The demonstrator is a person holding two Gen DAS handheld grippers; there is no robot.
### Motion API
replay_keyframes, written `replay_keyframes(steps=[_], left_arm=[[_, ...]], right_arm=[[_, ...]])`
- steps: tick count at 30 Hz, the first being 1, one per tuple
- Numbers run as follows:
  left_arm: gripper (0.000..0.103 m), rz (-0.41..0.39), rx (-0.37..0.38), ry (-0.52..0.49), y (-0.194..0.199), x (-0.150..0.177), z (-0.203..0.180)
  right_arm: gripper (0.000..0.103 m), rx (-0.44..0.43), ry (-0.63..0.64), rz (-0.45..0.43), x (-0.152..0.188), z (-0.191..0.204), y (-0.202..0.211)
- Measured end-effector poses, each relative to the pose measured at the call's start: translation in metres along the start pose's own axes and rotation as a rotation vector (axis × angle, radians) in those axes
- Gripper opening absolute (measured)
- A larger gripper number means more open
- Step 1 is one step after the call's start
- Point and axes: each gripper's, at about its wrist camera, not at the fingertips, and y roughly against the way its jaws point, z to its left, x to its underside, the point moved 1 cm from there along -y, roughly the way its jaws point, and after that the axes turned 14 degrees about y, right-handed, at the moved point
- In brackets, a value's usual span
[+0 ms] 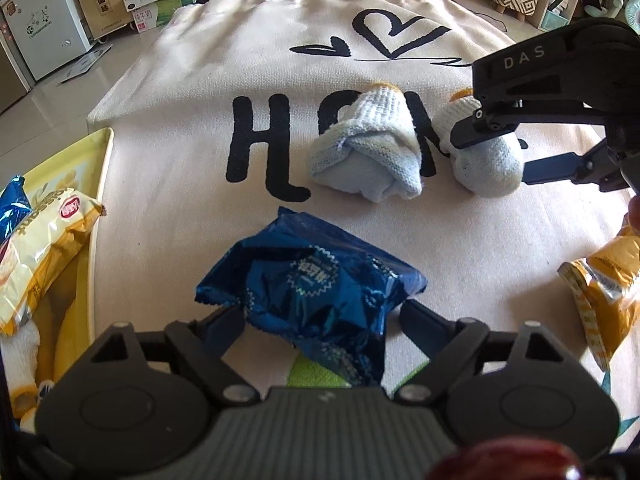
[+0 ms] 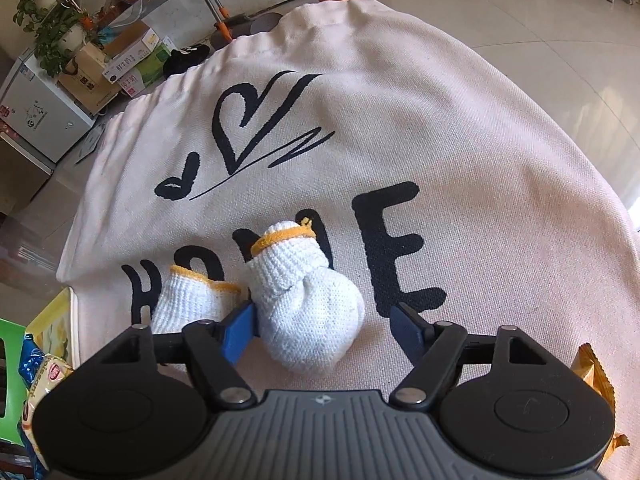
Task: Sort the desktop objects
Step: 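Grasp the last blue packet with the left gripper while the right gripper approaches a white glove, then lift the blue packet and white glove and carry both toward the yellow tray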
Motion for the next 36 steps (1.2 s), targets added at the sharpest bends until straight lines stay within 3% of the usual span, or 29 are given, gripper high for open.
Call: replay_keyframes(steps=[1, 4, 8, 21, 22, 23, 25, 29, 36], left_arm=[[0.079, -0.006, 0.005, 0.003, 0.001, -0.001, 0.0], [0.066, -0.01, 0.039, 0.035, 0.003, -0.005, 0.002], [0.057, -0.013, 0.07, 0.083, 0.007, -0.012, 0.005], [0.054, 0.001, 0.096, 0.119, 0.008, -0.015, 0.011], [0.062, 0.013, 0.091, 0.114, 0.005, -0.015, 0.01], [0.08, 0.02, 0.077, 0.113, 0.003, -0.014, 0.01], [0.101, 0.001, 0.056, 0.117, 0.002, -0.012, 0.011], [0.102, 0.008, 0.007, 0.087, -0.004, -0.011, 0.012], [0.102, -0.048, -0.035, 0.033, -0.006, -0.01, 0.007]], right_arm=[[0.055, -0.009, 0.002, -0.005, 0.0, 0.001, 0.001], [0.051, 0.003, 0.025, -0.021, -0.001, 0.004, 0.004], [0.049, 0.002, 0.014, -0.052, -0.005, 0.003, 0.013], [0.047, -0.02, 0.011, -0.051, -0.008, 0.004, 0.023], [0.047, -0.015, 0.012, -0.049, -0.008, 0.004, 0.022], [0.047, -0.01, 0.006, -0.044, -0.007, 0.003, 0.021], [0.048, -0.008, 0.001, -0.021, -0.005, 0.001, 0.016], [0.05, 0.003, -0.005, 0.016, -0.001, 0.0, 0.011], [0.051, -0.003, -0.008, 0.029, 0.004, 0.002, 0.006]])
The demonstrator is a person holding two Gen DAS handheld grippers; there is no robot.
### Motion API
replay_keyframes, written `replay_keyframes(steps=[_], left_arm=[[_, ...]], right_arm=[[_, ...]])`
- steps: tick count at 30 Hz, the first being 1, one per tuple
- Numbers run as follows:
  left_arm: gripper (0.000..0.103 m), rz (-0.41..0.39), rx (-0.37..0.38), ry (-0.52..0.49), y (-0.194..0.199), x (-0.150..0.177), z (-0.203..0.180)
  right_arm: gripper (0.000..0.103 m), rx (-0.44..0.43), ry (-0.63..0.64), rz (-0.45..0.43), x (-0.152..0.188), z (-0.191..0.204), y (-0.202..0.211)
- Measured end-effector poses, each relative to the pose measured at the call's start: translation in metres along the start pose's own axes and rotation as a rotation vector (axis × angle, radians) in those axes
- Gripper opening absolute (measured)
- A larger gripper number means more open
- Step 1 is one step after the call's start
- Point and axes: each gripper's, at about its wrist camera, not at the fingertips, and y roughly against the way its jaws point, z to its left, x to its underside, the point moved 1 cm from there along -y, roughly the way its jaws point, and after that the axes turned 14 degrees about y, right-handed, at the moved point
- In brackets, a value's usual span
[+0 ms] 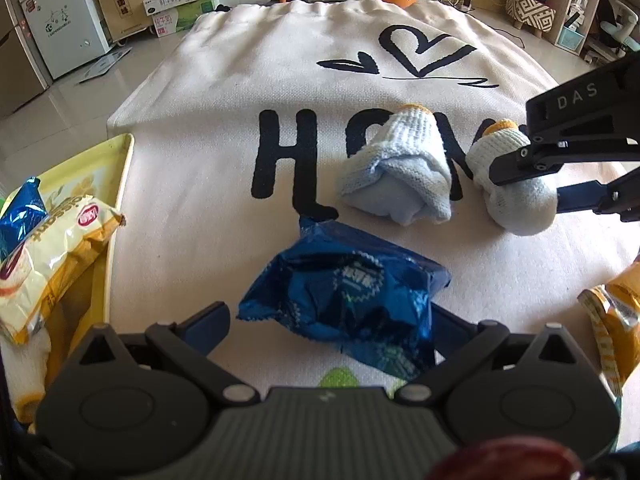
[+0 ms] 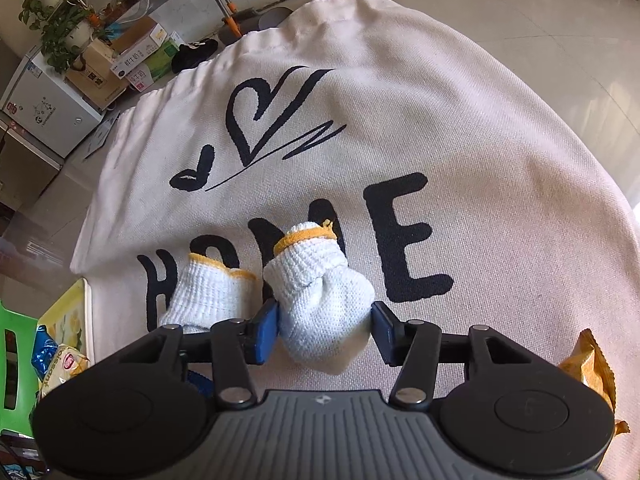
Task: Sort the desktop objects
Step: 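Lift the blue packet and white glove and carry both toward the yellow tray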
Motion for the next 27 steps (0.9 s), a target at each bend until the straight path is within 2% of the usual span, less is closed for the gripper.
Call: replay_keyframes(steps=[6, 7, 8, 9, 11, 14, 20, 27], left_arm=[[0.102, -0.072, -0.005, -0.081, 0.0, 0.005, -0.011], [0.096, -0.083, 0.006, -0.079, 0.001, 0.003, -0.011], [0.085, -0.084, 0.02, -0.079, 0.002, 0.002, -0.012], [0.084, -0.082, 0.025, -0.078, 0.002, 0.001, -0.013], [0.073, -0.09, 0.037, -0.07, 0.002, -0.001, -0.013], [0.067, -0.096, 0.045, -0.057, 0.004, -0.003, -0.012], [0.067, -0.162, 0.027, -0.045, 0.017, -0.01, -0.01], [0.067, -0.183, 0.036, -0.022, 0.027, -0.017, -0.008]], right_arm=[[0.051, -0.002, -0.014, -0.002, 0.001, -0.002, -0.001], [0.052, -0.003, -0.019, -0.004, 0.001, -0.002, -0.001], [0.052, -0.004, -0.02, -0.004, 0.001, -0.002, -0.001], [0.052, -0.004, -0.016, -0.005, 0.0, -0.002, -0.001], [0.051, 0.004, -0.007, -0.014, 0.0, -0.002, 0.001], [0.05, 0.007, -0.013, -0.03, -0.001, -0.002, 0.004], [0.049, 0.009, -0.024, -0.061, -0.005, -0.003, 0.012], [0.049, -0.023, -0.011, -0.101, -0.01, 0.004, 0.026]])
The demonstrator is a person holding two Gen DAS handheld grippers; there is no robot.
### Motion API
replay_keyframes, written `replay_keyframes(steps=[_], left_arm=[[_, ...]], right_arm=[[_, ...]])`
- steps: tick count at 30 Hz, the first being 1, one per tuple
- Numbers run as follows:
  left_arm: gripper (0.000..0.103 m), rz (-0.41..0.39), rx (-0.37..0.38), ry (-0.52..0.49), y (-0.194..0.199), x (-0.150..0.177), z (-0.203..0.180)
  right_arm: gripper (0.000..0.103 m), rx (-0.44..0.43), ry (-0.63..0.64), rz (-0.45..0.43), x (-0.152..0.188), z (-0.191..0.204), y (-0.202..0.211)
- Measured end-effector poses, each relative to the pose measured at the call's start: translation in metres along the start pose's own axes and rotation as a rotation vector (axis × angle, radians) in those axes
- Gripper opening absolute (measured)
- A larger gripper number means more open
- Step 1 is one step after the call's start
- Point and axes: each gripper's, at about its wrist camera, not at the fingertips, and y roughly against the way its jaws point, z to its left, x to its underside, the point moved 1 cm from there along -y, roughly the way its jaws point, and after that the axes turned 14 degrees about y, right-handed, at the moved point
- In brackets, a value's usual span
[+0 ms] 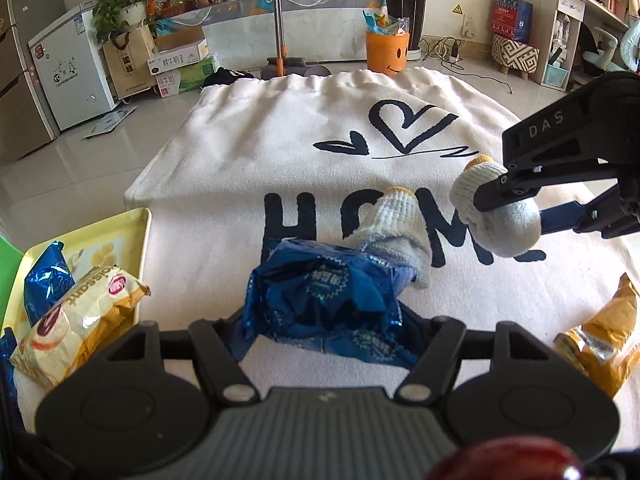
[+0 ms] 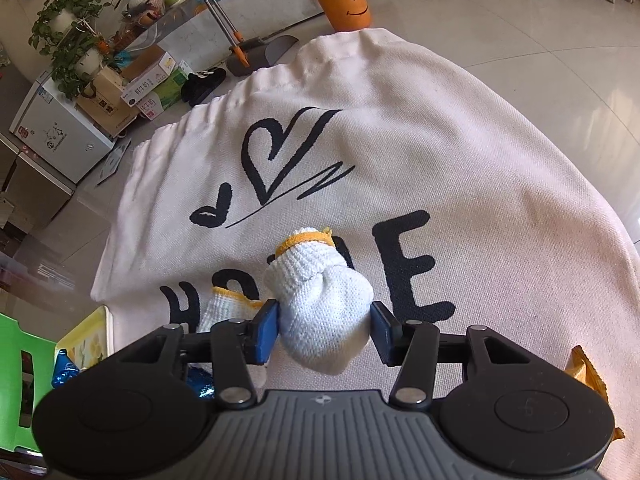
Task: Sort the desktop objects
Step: 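Lift the blue packet and white glove and carry both toward the yellow tray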
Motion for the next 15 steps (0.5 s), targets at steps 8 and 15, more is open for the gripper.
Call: replay_keyframes(steps=[8, 15], left_arm=[[0.067, -0.001, 0.027, 0.048, 0.013, -0.007, 0.003], [0.067, -0.016, 0.05, 0.084, 0.031, -0.018, 0.005]], right_arm=[[0.049, -0.023, -0.005, -0.027, -0.002, 0.004, 0.01], [0.049, -0.046, 0.01, -0.068, -0.004, 0.013, 0.027]])
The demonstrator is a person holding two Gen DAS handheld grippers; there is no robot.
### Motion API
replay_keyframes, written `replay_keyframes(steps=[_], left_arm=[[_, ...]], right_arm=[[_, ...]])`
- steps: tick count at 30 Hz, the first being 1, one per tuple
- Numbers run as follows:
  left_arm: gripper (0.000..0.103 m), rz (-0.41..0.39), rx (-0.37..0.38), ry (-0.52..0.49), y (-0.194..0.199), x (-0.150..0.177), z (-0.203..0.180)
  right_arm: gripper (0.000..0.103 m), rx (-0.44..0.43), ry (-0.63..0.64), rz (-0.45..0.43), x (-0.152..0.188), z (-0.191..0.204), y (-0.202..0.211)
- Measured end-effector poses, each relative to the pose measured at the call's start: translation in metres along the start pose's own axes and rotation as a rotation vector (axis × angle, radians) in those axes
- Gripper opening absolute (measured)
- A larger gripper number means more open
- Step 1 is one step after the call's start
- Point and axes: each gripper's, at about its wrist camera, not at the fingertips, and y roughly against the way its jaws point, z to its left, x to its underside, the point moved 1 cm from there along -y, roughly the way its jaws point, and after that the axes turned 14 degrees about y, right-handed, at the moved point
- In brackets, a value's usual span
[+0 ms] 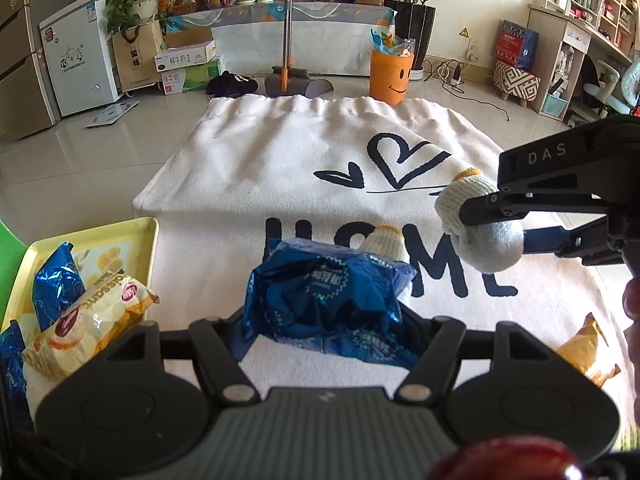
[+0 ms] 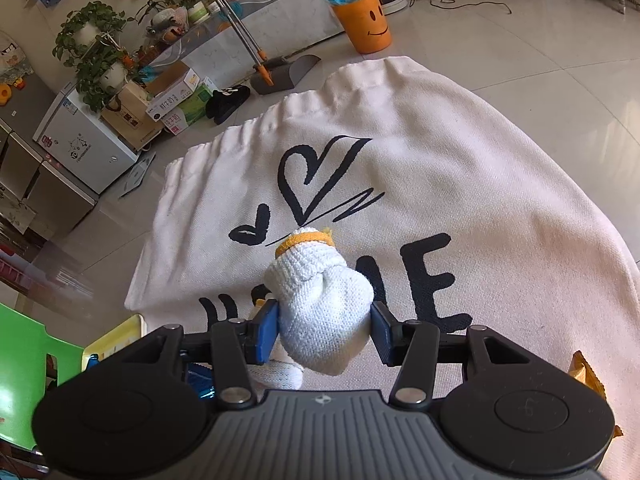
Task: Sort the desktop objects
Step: 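Lift the blue packet and white glove and carry both toward the yellow tray, then lower the blue packet and glove into the tray and open both grippers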
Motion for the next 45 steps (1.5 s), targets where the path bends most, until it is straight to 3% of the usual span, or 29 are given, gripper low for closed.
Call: replay_keyframes(steps=[10, 18, 23, 30, 38, 45], left_arm=[[0.067, -0.042, 0.012, 0.059, 0.035, -0.021, 0.011], [0.067, -0.044, 0.012, 0.093, 0.056, -0.036, 0.031], [0.067, -0.087, -0.034, 0.108, 0.07, -0.052, 0.058], [0.067, -0.085, -0.062, 0.224, 0.076, -0.078, 0.103], [0.067, -0.143, -0.158, 0.339, 0.08, -0.108, 0.168], [0.067, -0.116, -0.227, 0.452, 0.064, -0.113, 0.217]], right_arm=[[0.049, -0.012, 0.008, -0.07, 0.001, 0.019, 0.035], [0.049, -0.057, 0.002, -0.078, 0.018, 0.04, 0.055], [0.049, -0.111, 0.01, -0.067, 0.034, 0.061, 0.061], [0.049, -0.196, 0.055, -0.032, 0.051, 0.101, 0.058], [0.049, -0.324, 0.116, 0.035, 0.065, 0.155, 0.038], [0.049, -0.382, 0.203, 0.157, 0.09, 0.192, 0.002]])
